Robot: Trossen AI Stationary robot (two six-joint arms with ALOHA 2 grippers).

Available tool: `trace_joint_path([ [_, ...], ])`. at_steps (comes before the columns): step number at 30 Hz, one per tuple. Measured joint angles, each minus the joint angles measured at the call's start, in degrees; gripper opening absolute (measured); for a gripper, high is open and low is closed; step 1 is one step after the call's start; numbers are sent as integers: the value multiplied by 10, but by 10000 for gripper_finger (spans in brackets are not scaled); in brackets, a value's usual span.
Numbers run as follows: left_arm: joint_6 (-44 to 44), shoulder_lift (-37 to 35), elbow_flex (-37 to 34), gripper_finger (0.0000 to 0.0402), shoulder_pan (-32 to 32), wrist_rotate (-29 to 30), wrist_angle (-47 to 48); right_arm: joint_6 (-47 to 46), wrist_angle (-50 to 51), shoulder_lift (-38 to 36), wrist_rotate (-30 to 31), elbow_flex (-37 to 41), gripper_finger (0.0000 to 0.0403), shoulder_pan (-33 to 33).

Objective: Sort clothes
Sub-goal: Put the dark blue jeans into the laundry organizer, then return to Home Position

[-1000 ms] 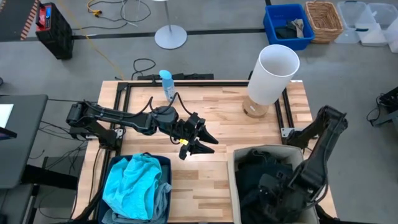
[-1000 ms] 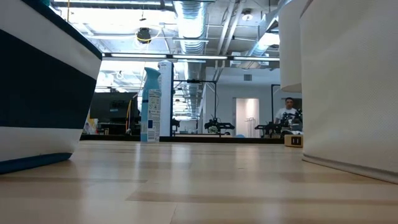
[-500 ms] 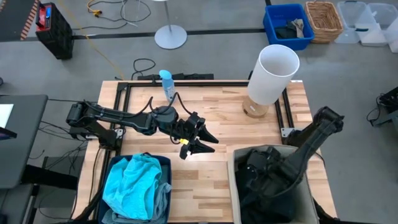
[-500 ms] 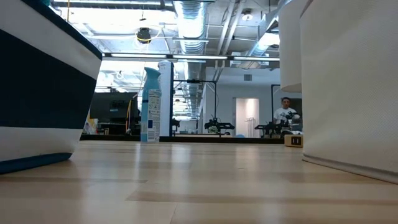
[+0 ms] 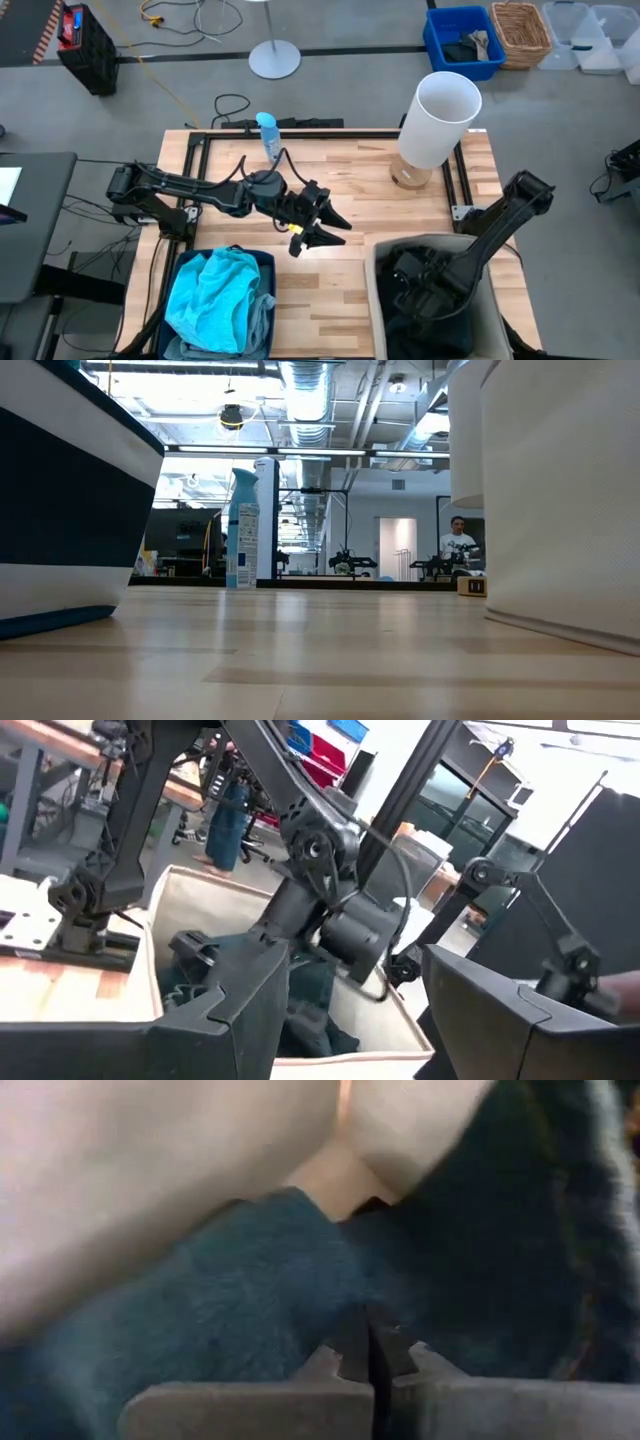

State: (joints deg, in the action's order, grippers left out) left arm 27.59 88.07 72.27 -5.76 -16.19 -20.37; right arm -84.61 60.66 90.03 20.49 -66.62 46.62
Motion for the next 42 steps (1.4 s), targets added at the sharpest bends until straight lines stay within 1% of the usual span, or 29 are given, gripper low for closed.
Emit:
trace_joint_path([
  [4,-23,-10,0,224,4,0,1,45,6,-26,13,-45,0,2],
  [7,-36,-25,0,224,12,1,13,96,9,-48,17,-82,0,2],
  [11,-61,-58,0,224,32,23,72,159,24,-69,32,-131,0,2],
  [16,-109,-116,0,223,59,48,155,254,28,-90,87,-186,0,-17],
  [18,-124,-141,0,214,69,55,178,305,9,-94,102,-209,0,-33],
  [22,-146,-200,0,177,82,63,208,463,-76,-93,111,-258,0,-72],
  [26,-184,-261,0,118,84,122,269,635,-188,-92,111,-271,0,-129],
  [29,-215,-291,0,64,84,163,327,743,-278,-91,107,-265,0,-182],
  [30,-223,-298,0,43,84,175,342,772,-311,-91,88,-258,0,-203],
  [31,-228,-303,0,24,84,181,355,797,-346,-92,54,-249,0,-226],
  [32,-232,-305,0,13,84,185,363,817,-379,-92,4,-237,0,-250],
  [35,-239,-304,-5,6,85,187,359,848,-483,-91,-142,-183,0,-316],
  [37,-243,-301,-24,2,85,187,344,851,-561,-91,-206,-127,0,-356],
  [39,-243,-304,-61,1,87,187,315,840,-627,-94,-238,-72,0,-390],
  [42,-214,-318,-135,1,97,184,240,813,-717,-102,-251,1,0,-427],
])
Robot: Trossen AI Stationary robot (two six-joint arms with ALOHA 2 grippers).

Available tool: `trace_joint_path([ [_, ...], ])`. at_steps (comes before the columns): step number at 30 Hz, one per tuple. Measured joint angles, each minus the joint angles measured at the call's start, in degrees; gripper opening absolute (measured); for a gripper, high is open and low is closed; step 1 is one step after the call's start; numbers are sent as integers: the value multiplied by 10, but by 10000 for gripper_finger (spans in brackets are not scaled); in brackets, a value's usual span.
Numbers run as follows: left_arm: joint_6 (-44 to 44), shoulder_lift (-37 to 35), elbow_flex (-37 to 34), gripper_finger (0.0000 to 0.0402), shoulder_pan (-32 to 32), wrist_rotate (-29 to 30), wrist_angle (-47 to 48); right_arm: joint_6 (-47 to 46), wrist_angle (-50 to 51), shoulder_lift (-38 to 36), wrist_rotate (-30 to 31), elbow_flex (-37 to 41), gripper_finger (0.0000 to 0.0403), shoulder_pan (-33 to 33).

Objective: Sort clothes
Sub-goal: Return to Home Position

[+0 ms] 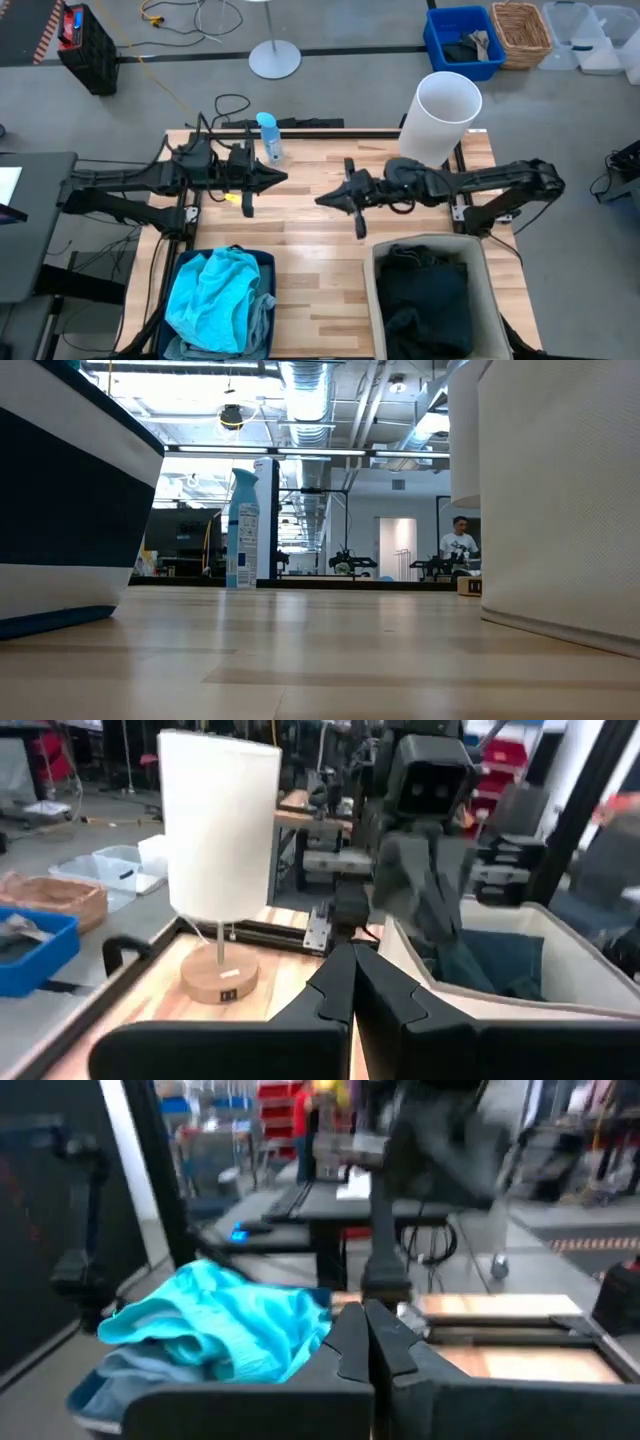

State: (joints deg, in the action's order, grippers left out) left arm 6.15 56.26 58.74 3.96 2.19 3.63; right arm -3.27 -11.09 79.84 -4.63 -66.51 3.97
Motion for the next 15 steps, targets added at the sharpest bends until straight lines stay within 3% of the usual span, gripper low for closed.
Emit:
trace_joint_path([
  [4,38,-29,-104,1,14,-18,-98,2,-78,-20,-31,77,0,-16],
  [9,60,-41,-196,0,27,-20,-112,-3,-107,-47,-49,164,0,-33],
  [15,64,-47,-305,0,60,-24,-198,-12,-276,-71,-53,319,0,-52],
])
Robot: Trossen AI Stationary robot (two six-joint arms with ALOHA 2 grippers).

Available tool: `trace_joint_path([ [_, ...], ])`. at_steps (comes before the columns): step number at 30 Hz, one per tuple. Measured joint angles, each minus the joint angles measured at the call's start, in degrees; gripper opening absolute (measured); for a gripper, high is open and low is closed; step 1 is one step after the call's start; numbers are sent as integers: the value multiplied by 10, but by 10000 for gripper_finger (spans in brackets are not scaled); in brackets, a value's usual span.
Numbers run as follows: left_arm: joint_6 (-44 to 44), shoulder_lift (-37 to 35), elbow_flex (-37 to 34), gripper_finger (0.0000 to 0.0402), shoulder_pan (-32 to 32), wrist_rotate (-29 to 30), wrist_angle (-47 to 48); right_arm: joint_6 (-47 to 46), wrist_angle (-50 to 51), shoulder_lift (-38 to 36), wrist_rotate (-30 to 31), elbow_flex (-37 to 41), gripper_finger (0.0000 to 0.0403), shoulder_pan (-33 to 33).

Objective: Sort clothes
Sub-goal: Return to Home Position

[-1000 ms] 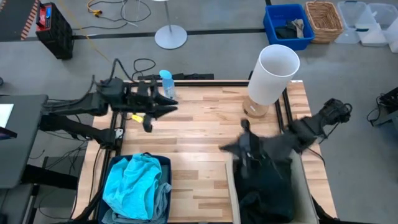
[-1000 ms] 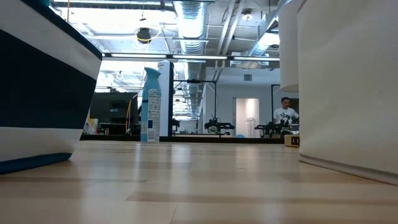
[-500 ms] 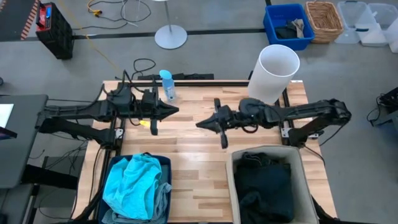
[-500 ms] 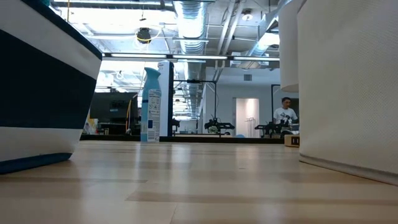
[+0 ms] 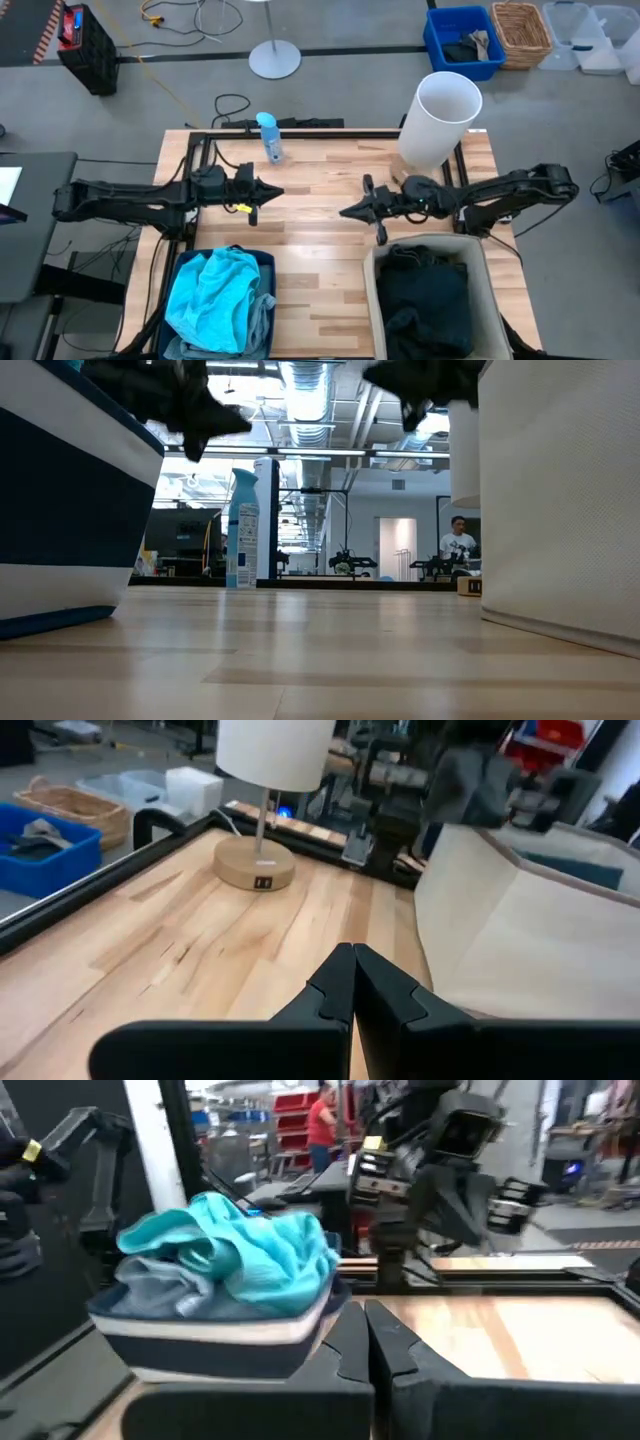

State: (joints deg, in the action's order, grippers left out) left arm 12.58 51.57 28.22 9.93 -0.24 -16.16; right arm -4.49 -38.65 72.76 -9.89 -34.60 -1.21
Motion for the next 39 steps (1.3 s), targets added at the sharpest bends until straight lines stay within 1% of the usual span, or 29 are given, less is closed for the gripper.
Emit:
trace_joint_path([
  [2,3,-7,-37,0,7,-10,-47,-1,-62,-6,-1,57,0,-15],
  [5,-16,-19,-87,0,16,-14,-103,-3,-147,-8,5,124,0,-41],
  [8,-47,-37,-122,0,40,-28,-117,-11,-180,-8,3,167,0,-61],
  [11,-67,-64,-150,0,72,-71,-119,4,-180,-13,4,197,0,-65],
  [13,-69,-94,-170,0,91,-102,-117,12,-181,-24,3,216,0,-63],
  [16,-67,-157,-198,0,113,-127,-118,14,-194,-62,5,241,0,-54],
  [19,-54,-221,-220,0,125,-130,-87,15,-184,-113,14,271,0,-45],
  [23,-48,-305,-243,0,127,-130,-35,28,-184,-195,55,309,0,-31],
  [27,-63,-377,-245,0,127,-123,52,36,-133,-279,75,340,0,-26],
  [30,-68,-429,-245,0,127,-120,96,42,-32,-343,87,341,0,-27],
  [35,-78,-512,-244,0,128,-101,182,64,108,-434,99,342,0,-36],
  [39,-86,-510,-239,0,129,-96,204,84,188,-506,100,342,0,-47],
])
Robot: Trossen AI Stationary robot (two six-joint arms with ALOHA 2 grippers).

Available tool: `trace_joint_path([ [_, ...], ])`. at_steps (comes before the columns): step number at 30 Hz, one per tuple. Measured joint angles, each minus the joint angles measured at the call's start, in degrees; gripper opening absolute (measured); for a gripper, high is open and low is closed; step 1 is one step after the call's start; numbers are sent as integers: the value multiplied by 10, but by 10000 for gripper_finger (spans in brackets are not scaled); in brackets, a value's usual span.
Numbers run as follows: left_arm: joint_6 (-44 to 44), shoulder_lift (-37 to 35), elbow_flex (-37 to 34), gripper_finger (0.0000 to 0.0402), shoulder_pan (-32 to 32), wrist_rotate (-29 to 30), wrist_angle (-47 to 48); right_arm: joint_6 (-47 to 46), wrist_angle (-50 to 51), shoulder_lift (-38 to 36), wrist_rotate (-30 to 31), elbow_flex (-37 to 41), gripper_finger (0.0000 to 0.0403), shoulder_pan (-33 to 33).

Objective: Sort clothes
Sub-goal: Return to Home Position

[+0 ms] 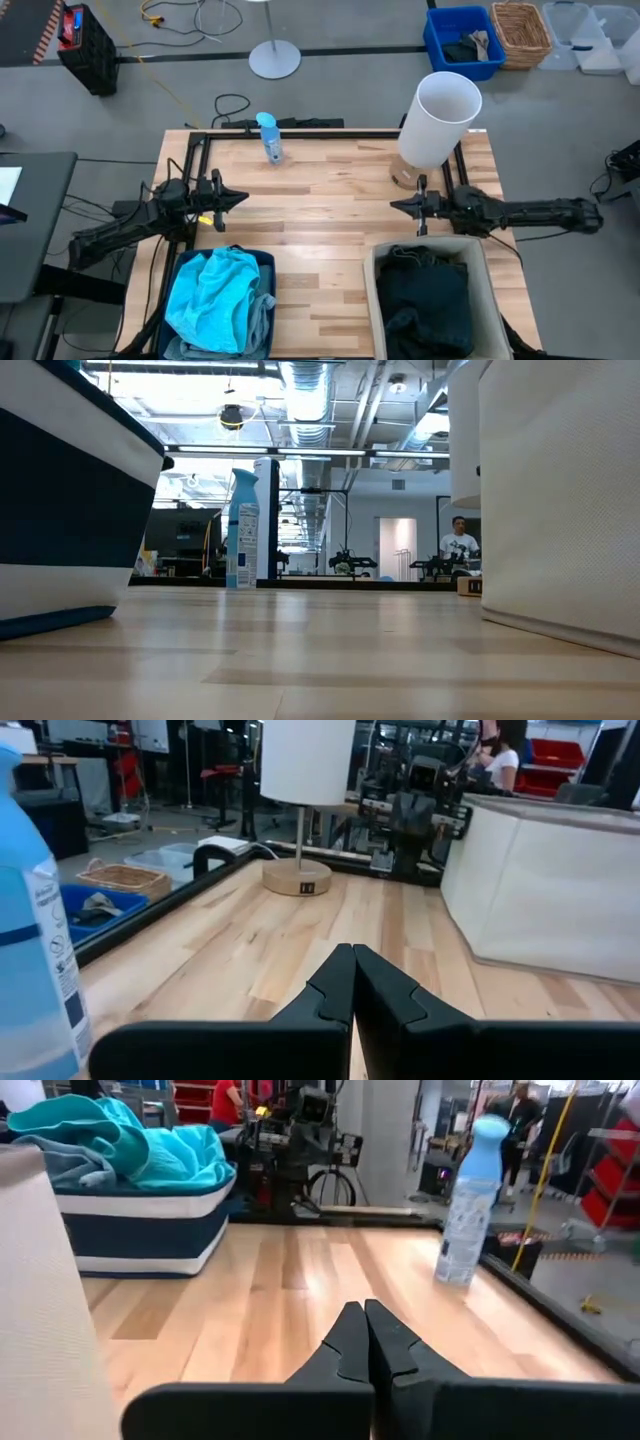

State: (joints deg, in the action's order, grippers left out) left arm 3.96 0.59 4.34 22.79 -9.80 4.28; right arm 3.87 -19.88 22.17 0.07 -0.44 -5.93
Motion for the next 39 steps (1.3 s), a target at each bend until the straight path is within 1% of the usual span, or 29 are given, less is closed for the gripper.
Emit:
trace_joint_path([
  [4,-3,-2,0,0,0,0,2,27,56,-69,0,0,0,-6],
  [10,-9,-5,0,0,0,-2,2,18,185,-176,1,1,0,-7],
  [14,-7,-5,-1,0,0,-4,-15,32,186,-222,0,0,0,-7],
  [17,-1,-3,-1,0,0,7,-14,26,187,-218,0,0,0,-10],
  [20,26,-4,-1,0,0,24,-14,-20,188,-208,0,0,2,-15],
  [24,39,-4,-1,0,0,28,-13,-89,189,-203,0,0,13,-16],
  [26,47,-4,-1,1,0,31,-10,-108,189,-203,0,0,21,-16],
  [32,93,-4,1,12,0,35,22,-114,191,-203,-1,0,32,-16],
  [36,98,-4,0,19,0,40,14,-114,191,-203,-1,1,32,-16],
  [39,100,-4,0,25,0,69,22,-114,192,-203,-1,1,31,-16],
])
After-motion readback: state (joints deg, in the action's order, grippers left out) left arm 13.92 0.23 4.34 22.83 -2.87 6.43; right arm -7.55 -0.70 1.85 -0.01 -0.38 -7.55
